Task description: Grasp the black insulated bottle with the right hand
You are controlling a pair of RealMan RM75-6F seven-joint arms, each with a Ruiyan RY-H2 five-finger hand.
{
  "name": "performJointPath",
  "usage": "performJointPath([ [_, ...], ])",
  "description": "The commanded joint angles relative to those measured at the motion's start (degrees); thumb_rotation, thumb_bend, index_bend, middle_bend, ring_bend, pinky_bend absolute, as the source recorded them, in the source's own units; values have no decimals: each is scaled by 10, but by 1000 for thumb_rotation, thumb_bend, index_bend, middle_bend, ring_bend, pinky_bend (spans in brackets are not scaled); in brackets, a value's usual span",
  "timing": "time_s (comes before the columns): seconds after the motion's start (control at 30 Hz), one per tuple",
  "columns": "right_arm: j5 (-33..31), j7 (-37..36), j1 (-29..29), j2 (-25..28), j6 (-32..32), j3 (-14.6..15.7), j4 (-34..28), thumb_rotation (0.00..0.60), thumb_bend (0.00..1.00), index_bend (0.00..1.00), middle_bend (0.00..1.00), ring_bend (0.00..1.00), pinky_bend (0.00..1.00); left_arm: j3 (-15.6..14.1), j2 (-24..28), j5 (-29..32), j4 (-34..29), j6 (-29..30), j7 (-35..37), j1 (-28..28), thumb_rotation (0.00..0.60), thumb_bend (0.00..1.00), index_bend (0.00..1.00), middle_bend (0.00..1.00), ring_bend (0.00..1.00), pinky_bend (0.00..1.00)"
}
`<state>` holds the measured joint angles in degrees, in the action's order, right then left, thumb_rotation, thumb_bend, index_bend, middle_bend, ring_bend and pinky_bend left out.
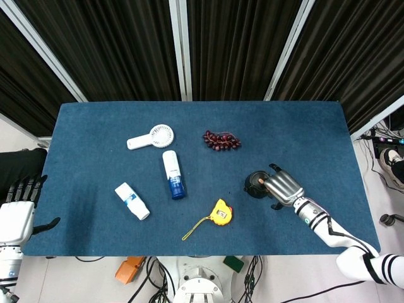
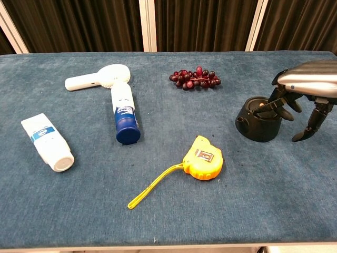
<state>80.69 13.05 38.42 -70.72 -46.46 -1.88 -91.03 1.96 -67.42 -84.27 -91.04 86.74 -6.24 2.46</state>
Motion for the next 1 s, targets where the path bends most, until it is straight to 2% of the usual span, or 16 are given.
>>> performJointPath([
  [0.03, -2, -6, 1, -1, 1, 0, 1, 600, 128, 812, 664, 691, 177, 0, 0, 0, 0, 0, 0, 0, 600, 64, 0, 21, 0, 0],
  [0.27, -9, -24, 6, 3, 7, -2, 1, 600, 128, 941, 809, 858, 184, 0, 1, 0, -1, 1, -1, -1, 600, 64, 0, 21, 0, 0],
  [0.4, -15, -37, 10, 6, 14, -5, -2, 600, 98, 993, 855, 901, 185, 0, 1, -1, -3, 2, -2, -1, 600, 64, 0, 21, 0, 0],
  [0.63, -21, -61, 12, 9, 13, -12, -4, 600, 8, 1000, 902, 946, 205, 0, 2, -3, -7, 3, -5, -1, 600, 65, 0, 21, 0, 0],
  [0.9, -22, -103, 6, 10, -7, -23, -3, 600, 0, 1000, 929, 967, 209, 0, 3, -5, -10, 5, -6, -2, 600, 65, 0, 21, 0, 0],
  [0.93, -18, -112, 4, 10, -14, -24, -2, 596, 0, 1000, 935, 971, 209, 0, 3, -5, -10, 5, -7, -2, 600, 65, 0, 21, 0, 0],
  [1.0, -3, -136, -2, 9, -32, -27, 1, 550, 0, 1000, 944, 978, 209, 0, 5, -7, -12, 6, -8, -2, 600, 65, 0, 21, 0, 0],
])
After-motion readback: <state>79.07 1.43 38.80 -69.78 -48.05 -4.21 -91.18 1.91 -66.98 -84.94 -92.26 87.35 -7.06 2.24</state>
